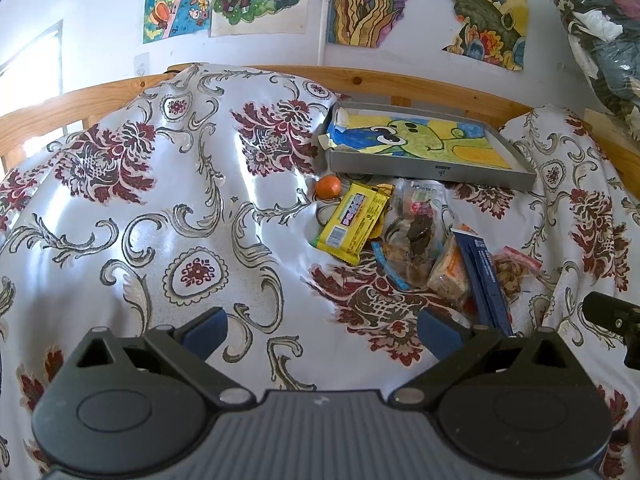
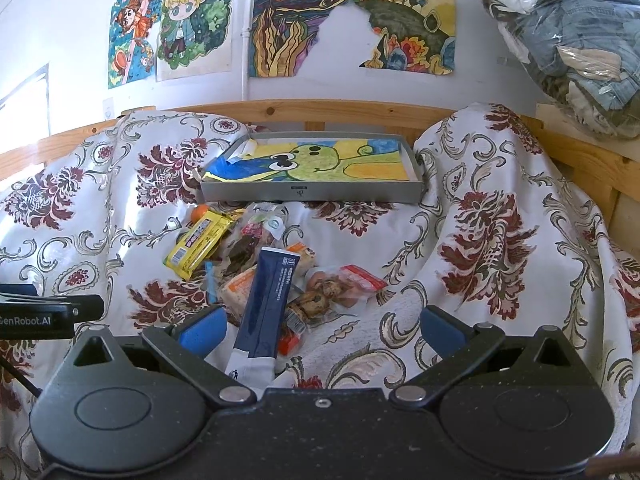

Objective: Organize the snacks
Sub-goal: 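Move both tools toward the snack pile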

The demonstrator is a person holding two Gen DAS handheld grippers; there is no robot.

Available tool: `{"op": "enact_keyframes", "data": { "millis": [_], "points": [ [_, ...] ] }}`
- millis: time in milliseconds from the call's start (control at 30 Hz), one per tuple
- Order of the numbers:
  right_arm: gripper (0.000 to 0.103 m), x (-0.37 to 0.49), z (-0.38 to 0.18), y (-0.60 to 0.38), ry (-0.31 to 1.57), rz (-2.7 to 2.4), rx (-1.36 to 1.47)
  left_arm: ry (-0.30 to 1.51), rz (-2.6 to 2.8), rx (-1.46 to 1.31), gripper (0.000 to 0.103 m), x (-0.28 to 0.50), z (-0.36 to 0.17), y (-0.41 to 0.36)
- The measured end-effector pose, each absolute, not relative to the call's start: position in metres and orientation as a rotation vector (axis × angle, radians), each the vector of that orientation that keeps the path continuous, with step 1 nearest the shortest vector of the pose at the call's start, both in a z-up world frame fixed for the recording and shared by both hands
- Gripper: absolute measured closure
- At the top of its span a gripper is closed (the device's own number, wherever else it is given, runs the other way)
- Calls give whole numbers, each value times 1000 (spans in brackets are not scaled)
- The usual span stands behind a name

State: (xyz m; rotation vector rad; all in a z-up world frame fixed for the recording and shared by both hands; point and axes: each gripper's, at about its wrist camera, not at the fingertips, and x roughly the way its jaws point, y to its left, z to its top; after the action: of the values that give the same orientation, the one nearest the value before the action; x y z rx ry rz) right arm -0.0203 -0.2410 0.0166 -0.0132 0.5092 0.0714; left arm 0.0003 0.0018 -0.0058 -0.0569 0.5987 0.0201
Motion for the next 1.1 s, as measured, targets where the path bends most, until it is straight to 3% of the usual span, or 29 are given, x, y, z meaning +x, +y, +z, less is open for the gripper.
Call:
{"op": "enact_keyframes", "data": {
  "millis": [1100],
  "points": [
    [1,3,1,-218,582,172,-76,673,48,-40,1,21,-12,5]
  ]
}}
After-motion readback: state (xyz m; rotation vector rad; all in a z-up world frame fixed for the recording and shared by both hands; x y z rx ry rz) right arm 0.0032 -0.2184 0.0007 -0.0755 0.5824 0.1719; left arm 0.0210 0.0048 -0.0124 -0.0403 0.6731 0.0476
